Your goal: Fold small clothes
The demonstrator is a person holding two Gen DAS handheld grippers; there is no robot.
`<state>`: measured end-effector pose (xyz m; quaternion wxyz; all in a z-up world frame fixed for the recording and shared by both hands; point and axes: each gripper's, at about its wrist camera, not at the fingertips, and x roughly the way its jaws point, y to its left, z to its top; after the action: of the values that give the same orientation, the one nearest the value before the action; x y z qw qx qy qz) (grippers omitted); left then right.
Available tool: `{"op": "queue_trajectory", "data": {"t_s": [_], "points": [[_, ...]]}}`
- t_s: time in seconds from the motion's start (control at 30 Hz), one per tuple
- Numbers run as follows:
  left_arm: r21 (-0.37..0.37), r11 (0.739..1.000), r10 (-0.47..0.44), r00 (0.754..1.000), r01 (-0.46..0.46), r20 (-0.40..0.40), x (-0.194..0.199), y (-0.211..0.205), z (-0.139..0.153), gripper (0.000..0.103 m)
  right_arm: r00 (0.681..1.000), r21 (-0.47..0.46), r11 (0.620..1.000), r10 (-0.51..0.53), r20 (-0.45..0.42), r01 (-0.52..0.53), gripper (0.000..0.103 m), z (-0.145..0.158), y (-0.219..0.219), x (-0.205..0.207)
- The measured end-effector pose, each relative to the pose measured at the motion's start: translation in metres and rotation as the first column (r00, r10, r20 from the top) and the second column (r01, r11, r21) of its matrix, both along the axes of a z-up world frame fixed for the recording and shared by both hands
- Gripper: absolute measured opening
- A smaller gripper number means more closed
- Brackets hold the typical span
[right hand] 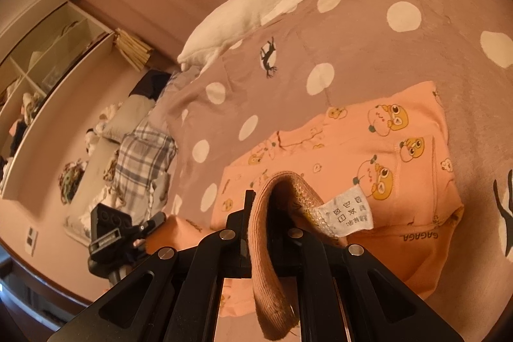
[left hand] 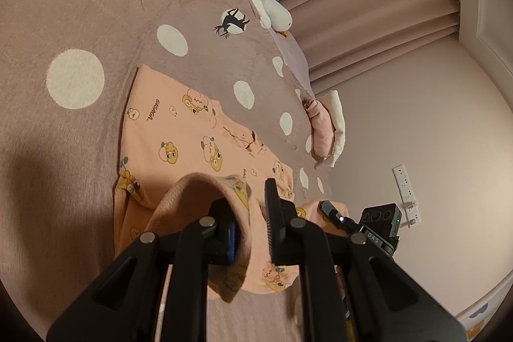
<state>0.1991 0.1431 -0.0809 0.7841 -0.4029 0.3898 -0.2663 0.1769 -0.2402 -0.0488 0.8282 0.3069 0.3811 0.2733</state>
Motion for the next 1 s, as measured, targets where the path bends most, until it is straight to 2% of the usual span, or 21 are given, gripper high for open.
{"op": "queue_trajectory", "data": {"t_s": [0.33, 0.63, 0.73, 0.87, 1.0], "points": [[0.024, 1.000, 0.005, 1.000, -0.005, -0.023, 0.024, -0.002, -0.010, 0.011, 0.997, -0.020, 0.999, -0.050, -0.057, 0.048, 0.008, -0.013, -0.011, 0.024], [0.136, 0.990, 0.061, 0.991, -0.045, -0.121, 0.052, 0.001, -0.041, 0.012, 0.968, -0.108, 0.989, -0.124, -0.217, 0.103, 0.008, -0.052, -0.026, 0.051], [0.155, 0.986, 0.088, 0.984, -0.063, -0.154, 0.057, 0.006, -0.051, 0.012, 0.952, -0.096, 0.988, -0.140, -0.271, 0.118, 0.008, -0.064, -0.033, 0.054], [0.161, 0.982, 0.131, 0.974, -0.101, -0.187, 0.059, 0.021, -0.058, 0.012, 0.942, -0.066, 0.985, -0.170, -0.289, 0.158, 0.008, -0.065, -0.048, 0.053], [0.182, 0.976, 0.156, 0.972, -0.124, -0.174, 0.054, 0.036, -0.048, 0.015, 0.935, -0.091, 0.968, -0.249, -0.252, 0.233, 0.013, -0.050, -0.070, 0.045]]}}
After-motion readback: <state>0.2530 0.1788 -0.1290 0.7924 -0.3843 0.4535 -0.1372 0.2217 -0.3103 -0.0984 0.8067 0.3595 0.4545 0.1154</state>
